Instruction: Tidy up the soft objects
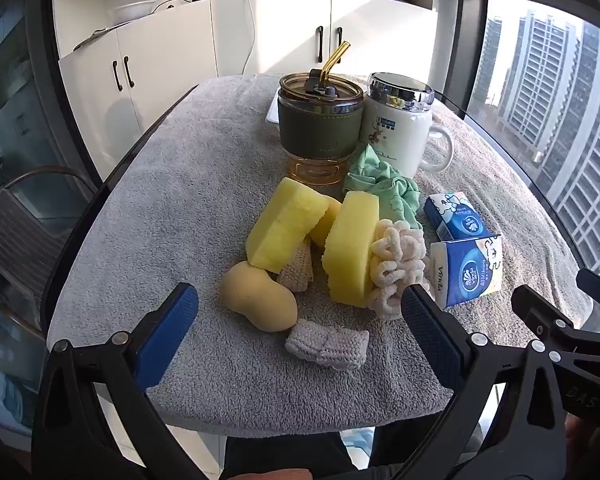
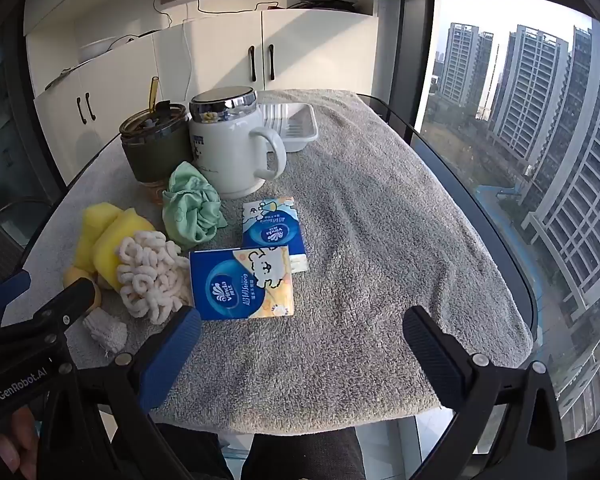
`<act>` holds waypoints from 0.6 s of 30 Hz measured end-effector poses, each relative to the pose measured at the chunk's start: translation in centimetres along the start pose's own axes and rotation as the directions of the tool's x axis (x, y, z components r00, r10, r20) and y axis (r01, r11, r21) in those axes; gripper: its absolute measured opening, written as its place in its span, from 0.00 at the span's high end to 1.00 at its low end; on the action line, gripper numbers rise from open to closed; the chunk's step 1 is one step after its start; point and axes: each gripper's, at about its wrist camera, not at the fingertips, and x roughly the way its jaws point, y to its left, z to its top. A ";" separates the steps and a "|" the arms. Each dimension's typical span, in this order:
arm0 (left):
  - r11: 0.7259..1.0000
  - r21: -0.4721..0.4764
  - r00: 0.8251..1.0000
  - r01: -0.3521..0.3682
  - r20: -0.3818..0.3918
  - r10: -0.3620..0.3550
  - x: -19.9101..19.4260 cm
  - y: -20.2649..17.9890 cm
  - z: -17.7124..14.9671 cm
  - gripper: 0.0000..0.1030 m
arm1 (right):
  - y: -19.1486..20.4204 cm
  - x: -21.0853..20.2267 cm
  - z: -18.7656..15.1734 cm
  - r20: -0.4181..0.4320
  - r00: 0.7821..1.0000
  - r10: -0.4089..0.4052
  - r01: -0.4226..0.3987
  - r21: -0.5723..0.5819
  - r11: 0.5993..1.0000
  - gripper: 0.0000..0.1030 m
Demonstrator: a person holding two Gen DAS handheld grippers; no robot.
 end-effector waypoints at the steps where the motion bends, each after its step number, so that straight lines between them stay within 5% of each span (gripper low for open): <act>1: 1.000 -0.001 1.000 0.001 0.000 -0.001 0.0 0.0 0.0 0.00 | 0.0 0.1 0.0 -0.010 1.000 -0.006 0.006 -0.005 1.000 0.00; 18: 1.000 -0.003 1.000 0.001 0.007 -0.001 -0.3 0.3 0.0 0.00 | 0.1 0.0 0.0 -0.011 1.000 -0.006 0.006 -0.004 1.000 0.00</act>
